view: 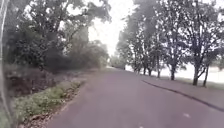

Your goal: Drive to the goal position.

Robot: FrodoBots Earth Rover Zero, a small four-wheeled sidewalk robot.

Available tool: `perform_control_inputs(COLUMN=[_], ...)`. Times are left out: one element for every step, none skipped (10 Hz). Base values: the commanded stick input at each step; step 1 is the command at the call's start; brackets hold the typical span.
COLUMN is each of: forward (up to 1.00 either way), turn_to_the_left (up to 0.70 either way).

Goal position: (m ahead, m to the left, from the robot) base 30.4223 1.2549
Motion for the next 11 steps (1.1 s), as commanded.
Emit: perform_control_inputs(forward=[0.7,0.7,0.7,0.7,0.7,0.7,0.7,0.7,0.7,0.7,0.7], turn_to_the_left=[0.01,0.01,0.01,0.01,0.01,0.01,0.01,0.01,0.01,0.01,0.01])
